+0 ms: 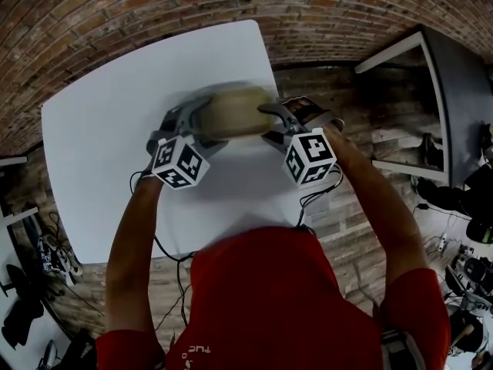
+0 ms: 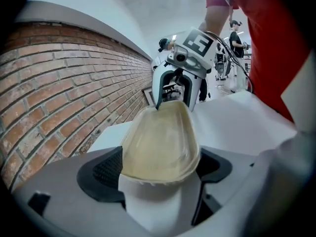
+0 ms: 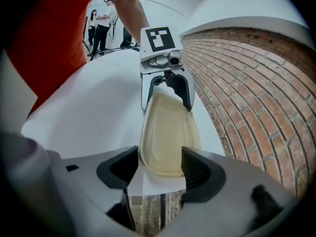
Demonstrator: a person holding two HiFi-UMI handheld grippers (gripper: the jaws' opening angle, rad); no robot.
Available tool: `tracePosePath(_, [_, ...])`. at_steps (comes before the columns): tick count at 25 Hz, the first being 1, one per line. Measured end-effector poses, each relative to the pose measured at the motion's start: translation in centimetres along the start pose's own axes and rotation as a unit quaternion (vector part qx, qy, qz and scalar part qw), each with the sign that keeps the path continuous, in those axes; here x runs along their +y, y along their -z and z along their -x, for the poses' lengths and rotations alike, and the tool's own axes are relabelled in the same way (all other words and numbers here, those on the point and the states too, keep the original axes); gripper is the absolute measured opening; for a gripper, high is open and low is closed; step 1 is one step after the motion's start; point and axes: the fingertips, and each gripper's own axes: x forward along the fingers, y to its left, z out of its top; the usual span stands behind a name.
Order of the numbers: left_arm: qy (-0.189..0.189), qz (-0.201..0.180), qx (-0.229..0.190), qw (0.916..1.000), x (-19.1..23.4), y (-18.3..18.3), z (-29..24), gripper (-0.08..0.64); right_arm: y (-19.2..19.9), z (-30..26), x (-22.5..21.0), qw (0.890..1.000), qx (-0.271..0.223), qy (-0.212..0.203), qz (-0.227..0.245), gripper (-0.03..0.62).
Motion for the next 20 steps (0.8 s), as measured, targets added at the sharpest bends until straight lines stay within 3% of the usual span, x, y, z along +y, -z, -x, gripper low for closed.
tracePosePath(4, [-0.005, 0.000, 0.002, 1.0000, -0.1, 0.0, 0.0, 0.454, -0.2, 0.6, 0.0, 0.997, -0.011, -0.067, -0.036, 0.272])
tracePosePath(8, [-0.005, 0.001, 0.003, 1.0000, -0.1, 0.0, 0.0, 0.453, -0.7, 1.4, -0.4, 0.985, -0.022, -0.146, -0.091, 0.270])
tracePosePath(10, [-0.005, 0.003, 0.003, 1.0000, -0.1, 0.1, 0.1, 0.453, -1.0, 1.7, -0.7, 0.980, -0.022, -0.167, -0.107, 0.270])
tracePosePath(12, [-0.006, 0.004, 0.003, 1.0000, -0.1, 0.1, 0.0, 0.453, -1.1, 1.7, -0.8, 0.982, -0.017, -0.157, -0.099, 0.272])
tracePosePath(16, [-0.007, 0.007, 0.002, 0.9999, -0.1, 0.1, 0.1, 0.453, -1.4, 1.1, -0.4, 0.995, 0.010, -0.079, -0.052, 0.272])
tracePosePath(20, [-0.009, 0.010, 0.001, 0.9999, 0.0, 0.1, 0.1, 0.453, -4.3, -0.2, 0.2, 1.000, 0.011, -0.021, 0.001, 0.273])
